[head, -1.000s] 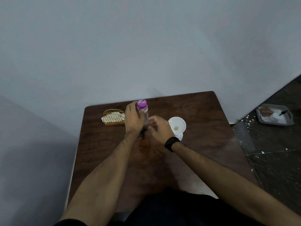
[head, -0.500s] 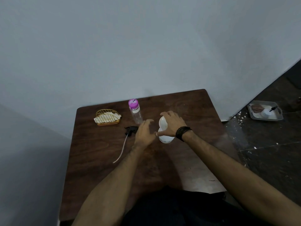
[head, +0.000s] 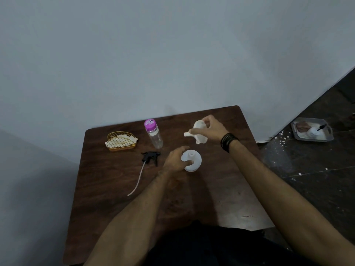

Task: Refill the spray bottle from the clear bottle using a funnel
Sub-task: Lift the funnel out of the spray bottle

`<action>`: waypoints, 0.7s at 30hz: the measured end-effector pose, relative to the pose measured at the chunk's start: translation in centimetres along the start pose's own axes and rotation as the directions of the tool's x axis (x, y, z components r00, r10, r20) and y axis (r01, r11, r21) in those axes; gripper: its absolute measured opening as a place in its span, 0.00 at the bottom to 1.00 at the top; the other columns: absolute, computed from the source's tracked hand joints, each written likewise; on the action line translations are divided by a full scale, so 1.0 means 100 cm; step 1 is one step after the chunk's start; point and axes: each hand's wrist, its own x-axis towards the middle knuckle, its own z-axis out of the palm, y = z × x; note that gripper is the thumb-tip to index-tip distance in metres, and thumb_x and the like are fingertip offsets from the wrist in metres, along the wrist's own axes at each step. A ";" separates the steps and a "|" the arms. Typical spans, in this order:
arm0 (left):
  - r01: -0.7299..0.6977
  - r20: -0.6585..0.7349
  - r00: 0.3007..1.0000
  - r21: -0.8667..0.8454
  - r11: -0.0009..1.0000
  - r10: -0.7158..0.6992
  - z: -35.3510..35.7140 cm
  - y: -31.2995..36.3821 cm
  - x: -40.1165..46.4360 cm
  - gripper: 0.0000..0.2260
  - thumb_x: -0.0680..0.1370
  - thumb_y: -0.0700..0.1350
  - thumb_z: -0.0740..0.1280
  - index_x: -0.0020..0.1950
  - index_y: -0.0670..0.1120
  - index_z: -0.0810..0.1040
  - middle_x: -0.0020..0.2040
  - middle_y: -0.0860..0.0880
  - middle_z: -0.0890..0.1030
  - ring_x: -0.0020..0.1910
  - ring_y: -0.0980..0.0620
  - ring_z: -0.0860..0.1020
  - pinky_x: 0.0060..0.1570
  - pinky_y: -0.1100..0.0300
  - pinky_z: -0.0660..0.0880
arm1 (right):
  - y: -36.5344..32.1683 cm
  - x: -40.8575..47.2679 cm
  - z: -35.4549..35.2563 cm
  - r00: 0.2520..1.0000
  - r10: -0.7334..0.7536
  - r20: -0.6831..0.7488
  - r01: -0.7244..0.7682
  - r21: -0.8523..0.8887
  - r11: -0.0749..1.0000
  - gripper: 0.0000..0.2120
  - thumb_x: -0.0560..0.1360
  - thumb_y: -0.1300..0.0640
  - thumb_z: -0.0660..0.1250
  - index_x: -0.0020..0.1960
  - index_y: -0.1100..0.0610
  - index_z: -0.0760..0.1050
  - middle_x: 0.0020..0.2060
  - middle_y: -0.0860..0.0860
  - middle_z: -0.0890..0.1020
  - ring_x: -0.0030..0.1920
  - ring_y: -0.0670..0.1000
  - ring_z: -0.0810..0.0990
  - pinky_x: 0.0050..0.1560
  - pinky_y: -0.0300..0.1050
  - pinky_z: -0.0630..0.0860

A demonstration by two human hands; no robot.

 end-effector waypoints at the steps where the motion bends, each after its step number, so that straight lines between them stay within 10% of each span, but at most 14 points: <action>1: 0.002 -0.008 1.000 -0.004 1.000 -0.002 0.001 0.001 0.002 0.28 0.71 0.53 0.76 0.69 0.49 0.75 0.66 0.49 0.78 0.62 0.51 0.76 0.60 0.54 0.74 | 0.002 0.000 -0.005 0.998 0.057 0.017 -0.059 0.122 0.991 0.35 0.62 0.38 0.78 0.61 0.52 0.68 0.53 0.47 0.76 0.51 0.47 0.78 0.46 0.45 0.79; 13: 0.086 -0.104 0.990 -0.119 0.989 -0.099 0.024 -0.003 0.009 0.18 0.71 0.51 0.74 0.60 0.50 0.81 0.58 0.52 0.83 0.56 0.53 0.79 0.56 0.57 0.75 | 0.096 0.022 0.009 0.897 0.345 0.275 -0.354 0.916 0.188 0.20 0.73 0.43 0.71 0.56 0.56 0.77 0.54 0.56 0.79 0.57 0.55 0.78 0.62 0.51 0.76; 21: 0.111 -0.157 0.978 -0.165 0.980 -0.137 0.027 -0.005 0.023 0.16 0.73 0.52 0.73 0.61 0.52 0.82 0.59 0.56 0.83 0.58 0.56 0.79 0.60 0.54 0.76 | 0.115 0.059 0.007 0.898 0.353 0.263 -0.414 0.777 0.475 0.21 0.69 0.55 0.76 0.60 0.57 0.77 0.61 0.57 0.75 0.60 0.57 0.76 0.62 0.52 0.76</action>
